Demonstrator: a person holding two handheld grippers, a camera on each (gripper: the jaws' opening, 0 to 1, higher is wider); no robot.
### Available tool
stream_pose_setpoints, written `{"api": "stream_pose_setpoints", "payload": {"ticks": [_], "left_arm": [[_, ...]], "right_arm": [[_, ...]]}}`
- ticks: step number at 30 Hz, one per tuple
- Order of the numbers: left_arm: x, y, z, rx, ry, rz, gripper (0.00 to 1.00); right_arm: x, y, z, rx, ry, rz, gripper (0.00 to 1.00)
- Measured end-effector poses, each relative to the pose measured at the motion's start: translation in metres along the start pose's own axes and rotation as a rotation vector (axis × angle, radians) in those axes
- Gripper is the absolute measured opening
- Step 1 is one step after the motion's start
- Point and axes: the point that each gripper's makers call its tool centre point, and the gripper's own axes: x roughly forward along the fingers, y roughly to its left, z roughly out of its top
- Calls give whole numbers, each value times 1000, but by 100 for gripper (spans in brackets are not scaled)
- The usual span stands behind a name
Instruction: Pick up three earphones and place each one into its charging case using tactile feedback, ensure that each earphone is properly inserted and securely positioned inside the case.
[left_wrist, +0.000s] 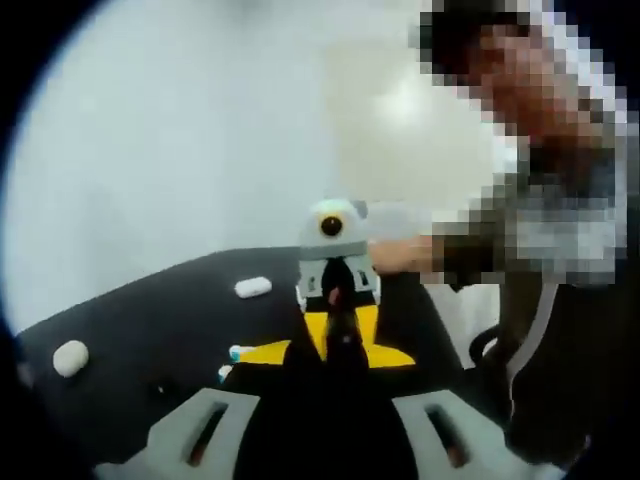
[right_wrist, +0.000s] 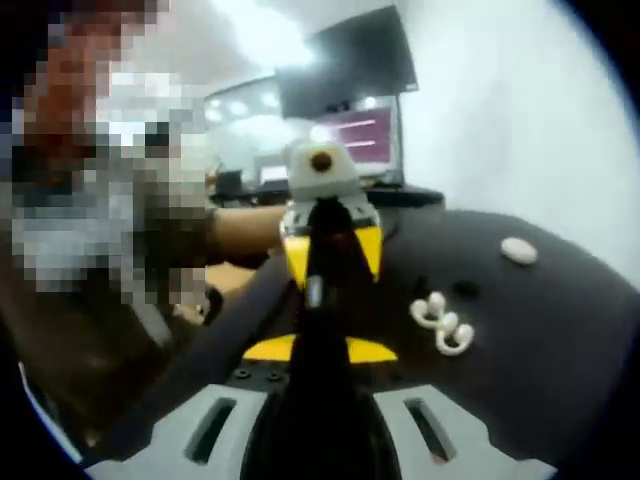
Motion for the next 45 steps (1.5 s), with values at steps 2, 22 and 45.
{"api": "stream_pose_setpoints", "payload": {"ticks": [2, 22, 45], "left_arm": [[5, -6, -10, 11, 83, 6, 23], [17, -3, -5, -254, 198, 2, 13], [-56, 94, 29, -43, 159, 395, 16]], "right_arm": [[0, -1, 0, -21, 1, -6, 18], [2, -9, -1, -223, 9, -47, 18], [7, -6, -2, -175, 0, -13, 18]]}}
